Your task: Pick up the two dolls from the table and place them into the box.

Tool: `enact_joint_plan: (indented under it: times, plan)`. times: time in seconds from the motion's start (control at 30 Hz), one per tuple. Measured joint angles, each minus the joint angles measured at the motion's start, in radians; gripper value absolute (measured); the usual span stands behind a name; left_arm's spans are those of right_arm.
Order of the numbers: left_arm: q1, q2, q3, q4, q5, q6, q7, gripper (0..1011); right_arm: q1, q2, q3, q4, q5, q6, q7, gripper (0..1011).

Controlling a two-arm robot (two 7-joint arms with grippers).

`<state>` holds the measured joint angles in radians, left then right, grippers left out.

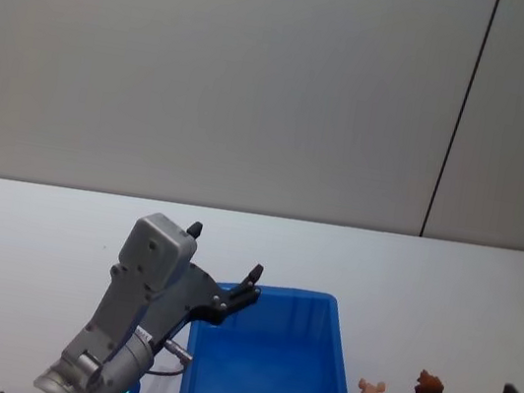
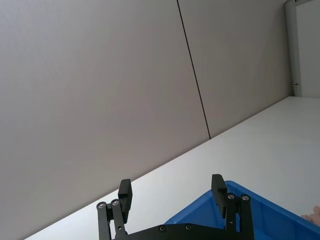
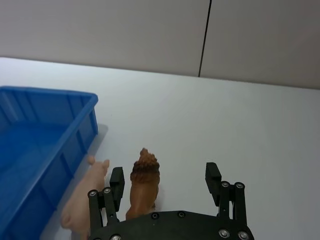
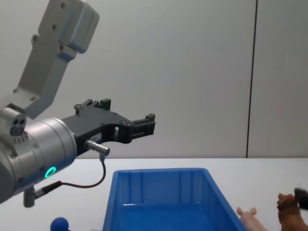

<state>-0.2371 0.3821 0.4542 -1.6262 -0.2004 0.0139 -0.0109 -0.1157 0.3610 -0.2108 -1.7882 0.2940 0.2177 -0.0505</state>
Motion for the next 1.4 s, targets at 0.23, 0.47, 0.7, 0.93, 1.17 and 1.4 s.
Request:
enact_joint_plan:
  times: [0.23, 0.47, 0.7, 0.93, 1.17, 1.4]
  plan:
    - [0.0, 0.0, 0.0, 0.0, 0.0, 0.0, 0.0, 1001, -0.009, -0.003, -0.006, 0.031, -0.013, 0.005, 0.02, 1001]
    - [0.0, 0.0, 0.0, 0.0, 0.0, 0.0, 0.0, 1001, -0.007, -0.012, -0.013, 0.07, -0.03, -0.001, 0.043, 1001]
    - [0.0, 0.0, 0.0, 0.0, 0.0, 0.0, 0.0, 1000, 0.001, -0.021, -0.017, 0.103, -0.046, -0.012, 0.057, 1001]
    - [0.0, 0.0, 0.0, 0.0, 0.0, 0.0, 0.0, 1001, 0.016, -0.033, -0.02, 0.14, -0.062, -0.028, 0.068, 929]
    - [0.0, 0.0, 0.0, 0.0, 0.0, 0.0, 0.0, 1001, 0.031, -0.044, -0.021, 0.173, -0.073, -0.041, 0.073, 747]
    - [0.0, 0.0, 0.0, 0.0, 0.0, 0.0, 0.0, 1000, 0.039, -0.052, -0.022, 0.191, -0.077, -0.049, 0.08, 551]
